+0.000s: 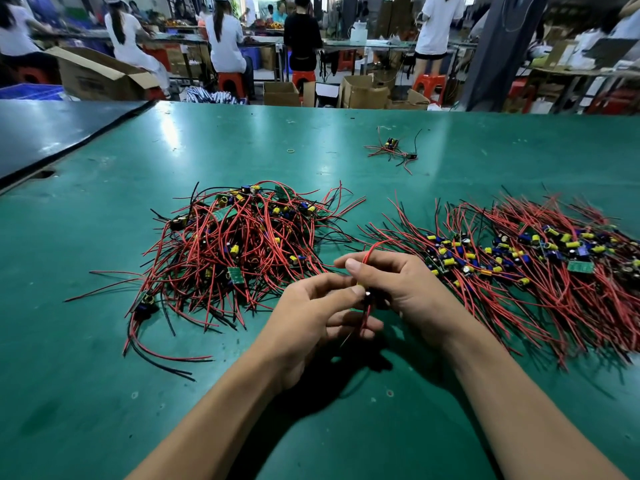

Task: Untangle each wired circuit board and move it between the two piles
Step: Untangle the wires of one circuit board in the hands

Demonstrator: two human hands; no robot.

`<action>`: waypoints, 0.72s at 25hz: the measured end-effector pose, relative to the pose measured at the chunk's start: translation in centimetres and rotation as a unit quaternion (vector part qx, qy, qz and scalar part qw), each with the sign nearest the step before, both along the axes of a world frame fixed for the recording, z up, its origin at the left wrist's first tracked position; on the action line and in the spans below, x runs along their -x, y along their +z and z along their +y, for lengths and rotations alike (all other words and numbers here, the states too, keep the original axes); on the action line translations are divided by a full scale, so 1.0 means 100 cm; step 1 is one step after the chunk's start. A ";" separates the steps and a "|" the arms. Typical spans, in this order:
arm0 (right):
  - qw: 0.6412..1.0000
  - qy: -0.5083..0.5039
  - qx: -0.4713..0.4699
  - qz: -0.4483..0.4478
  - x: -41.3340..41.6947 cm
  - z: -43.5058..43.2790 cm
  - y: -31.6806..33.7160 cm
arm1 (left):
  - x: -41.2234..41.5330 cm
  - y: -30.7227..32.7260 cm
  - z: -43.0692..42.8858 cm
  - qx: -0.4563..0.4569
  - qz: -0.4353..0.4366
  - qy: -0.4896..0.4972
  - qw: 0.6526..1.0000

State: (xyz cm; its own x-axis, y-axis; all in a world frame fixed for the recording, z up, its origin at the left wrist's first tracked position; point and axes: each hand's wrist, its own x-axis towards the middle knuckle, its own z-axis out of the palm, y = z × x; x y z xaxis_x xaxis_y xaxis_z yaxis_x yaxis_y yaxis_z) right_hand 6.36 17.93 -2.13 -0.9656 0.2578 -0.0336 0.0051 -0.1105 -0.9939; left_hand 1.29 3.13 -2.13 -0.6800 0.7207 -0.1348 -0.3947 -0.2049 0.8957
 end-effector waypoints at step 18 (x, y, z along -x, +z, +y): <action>0.998 0.030 0.041 -0.029 -0.002 0.007 0.001 | 0.003 -0.005 0.006 0.003 -0.055 -0.077 0.996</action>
